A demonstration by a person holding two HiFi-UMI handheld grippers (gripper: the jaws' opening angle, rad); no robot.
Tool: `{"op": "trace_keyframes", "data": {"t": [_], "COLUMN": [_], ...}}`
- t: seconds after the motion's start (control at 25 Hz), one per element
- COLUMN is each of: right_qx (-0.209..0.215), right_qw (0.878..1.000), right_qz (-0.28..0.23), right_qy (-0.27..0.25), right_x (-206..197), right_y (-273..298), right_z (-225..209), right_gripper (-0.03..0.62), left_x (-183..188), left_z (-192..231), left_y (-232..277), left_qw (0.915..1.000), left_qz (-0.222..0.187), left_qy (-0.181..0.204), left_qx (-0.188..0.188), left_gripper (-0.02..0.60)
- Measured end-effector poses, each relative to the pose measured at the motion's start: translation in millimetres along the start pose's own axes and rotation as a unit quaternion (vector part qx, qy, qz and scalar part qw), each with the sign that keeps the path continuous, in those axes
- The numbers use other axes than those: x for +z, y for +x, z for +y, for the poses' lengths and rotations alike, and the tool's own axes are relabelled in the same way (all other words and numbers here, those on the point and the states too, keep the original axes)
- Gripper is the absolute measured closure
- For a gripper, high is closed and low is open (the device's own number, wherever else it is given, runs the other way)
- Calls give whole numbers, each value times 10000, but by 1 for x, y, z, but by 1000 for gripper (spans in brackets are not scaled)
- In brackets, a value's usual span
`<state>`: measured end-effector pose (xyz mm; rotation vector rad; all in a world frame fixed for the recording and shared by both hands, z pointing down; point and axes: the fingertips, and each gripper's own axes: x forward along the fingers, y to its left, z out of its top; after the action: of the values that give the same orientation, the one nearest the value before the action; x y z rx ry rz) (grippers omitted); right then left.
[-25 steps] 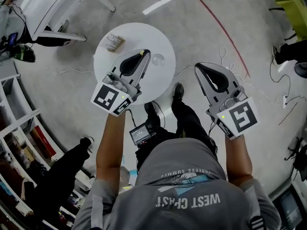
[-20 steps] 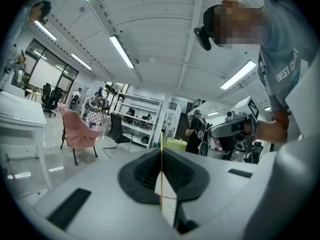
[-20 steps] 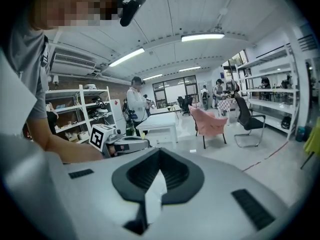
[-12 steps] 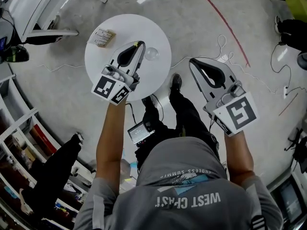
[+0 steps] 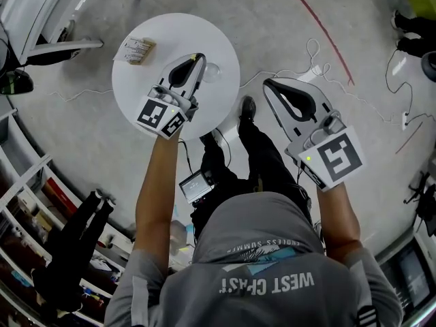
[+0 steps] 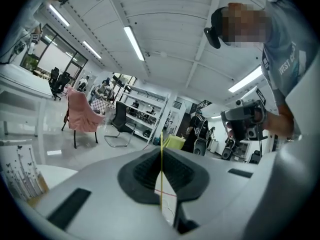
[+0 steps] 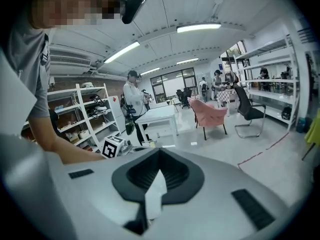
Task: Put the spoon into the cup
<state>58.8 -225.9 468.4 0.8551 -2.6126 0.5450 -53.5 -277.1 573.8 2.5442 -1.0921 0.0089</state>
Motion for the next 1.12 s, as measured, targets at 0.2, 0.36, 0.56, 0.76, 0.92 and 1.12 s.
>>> {"op": "trace_keyframes", "data": {"t": [0.2, 0.36, 0.56, 0.76, 0.92, 1.12], "right_qx": [28, 23, 15, 3, -5, -56], "right_qw": [10000, 10000, 10000, 10000, 10000, 10000], "right_qz": [16, 0, 14, 49, 11, -5], "right_qy": [0, 2, 6, -1, -24, -45], "right_x": [-3, -3, -3, -5, -1, 2], "right_y": [0, -1, 1, 2, -1, -5], "right_z": [3, 4, 3, 4, 6, 9], "right_gripper": [592, 592, 592, 592, 592, 592], "left_x": [-11, -19, -35, -44, -50, -56], "left_z": [6, 10, 14, 13, 7, 1], "left_y": [4, 6, 8, 7, 7, 6], "left_qw": [9999, 9997, 9993, 9987, 9973, 9954], "left_qz": [-36, 11, 140, 315, 526, 711], "left_qy": [-102, -179, -305, -387, -502, -565], "left_qx": [108, 146, 143, 24, -127, -298], "left_gripper": [580, 580, 580, 568, 492, 451]}}
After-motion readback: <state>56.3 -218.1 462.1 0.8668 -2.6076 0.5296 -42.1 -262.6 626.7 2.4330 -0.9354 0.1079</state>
